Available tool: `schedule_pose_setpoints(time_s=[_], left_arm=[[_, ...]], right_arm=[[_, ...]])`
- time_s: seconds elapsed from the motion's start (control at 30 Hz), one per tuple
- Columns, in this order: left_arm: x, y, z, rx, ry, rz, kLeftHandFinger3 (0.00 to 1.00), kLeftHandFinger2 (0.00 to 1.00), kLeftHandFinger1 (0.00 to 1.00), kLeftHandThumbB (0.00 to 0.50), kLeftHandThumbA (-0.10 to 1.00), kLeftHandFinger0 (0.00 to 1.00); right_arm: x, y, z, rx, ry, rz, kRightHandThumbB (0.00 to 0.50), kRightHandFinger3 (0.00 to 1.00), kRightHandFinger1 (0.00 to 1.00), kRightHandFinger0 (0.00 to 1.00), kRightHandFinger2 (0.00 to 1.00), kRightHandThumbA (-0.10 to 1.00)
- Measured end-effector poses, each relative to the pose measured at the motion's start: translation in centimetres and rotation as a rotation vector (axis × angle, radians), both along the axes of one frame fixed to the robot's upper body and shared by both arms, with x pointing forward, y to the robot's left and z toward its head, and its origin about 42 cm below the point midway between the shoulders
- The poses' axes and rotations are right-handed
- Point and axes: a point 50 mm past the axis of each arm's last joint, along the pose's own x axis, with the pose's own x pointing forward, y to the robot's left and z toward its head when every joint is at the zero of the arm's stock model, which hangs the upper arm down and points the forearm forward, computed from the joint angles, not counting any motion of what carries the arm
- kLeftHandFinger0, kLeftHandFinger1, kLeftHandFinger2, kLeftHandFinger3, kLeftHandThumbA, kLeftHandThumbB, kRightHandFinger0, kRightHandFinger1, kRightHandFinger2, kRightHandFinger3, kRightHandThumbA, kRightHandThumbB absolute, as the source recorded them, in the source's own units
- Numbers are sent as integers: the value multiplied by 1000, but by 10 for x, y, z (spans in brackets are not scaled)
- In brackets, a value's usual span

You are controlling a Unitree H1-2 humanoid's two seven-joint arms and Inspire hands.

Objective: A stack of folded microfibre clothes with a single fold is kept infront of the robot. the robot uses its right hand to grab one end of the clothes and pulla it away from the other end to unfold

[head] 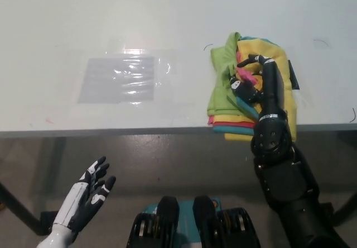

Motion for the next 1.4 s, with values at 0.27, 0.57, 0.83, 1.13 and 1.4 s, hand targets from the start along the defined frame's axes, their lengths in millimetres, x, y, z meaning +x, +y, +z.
schedule_pose_setpoints(time_s=[0.27,0.57,0.83,1.13,1.4], left_arm=[[-2,0,0,4,-1,-1,1000,1000,1000,155,808,1000],[-8,2,-5,5,18,4,1000,1000,1000,159,809,1000],[-22,5,-15,4,54,13,1000,1000,1000,140,786,1000],[-31,8,-21,3,68,21,1000,1000,1000,150,764,1000],[-41,10,-27,2,91,28,1000,1000,1000,148,698,1000]], right_arm=[[-2,-21,-3,182,-66,-50,0,507,153,0,512,670],[-4,-72,-4,482,-138,-200,0,670,164,0,573,592],[-13,-137,-19,687,-192,-361,1,996,195,20,681,709],[-30,-176,-34,665,-215,-394,85,1000,1000,1000,1000,1000],[-57,-179,-7,502,-331,-251,225,1000,1000,1000,1000,1000]])
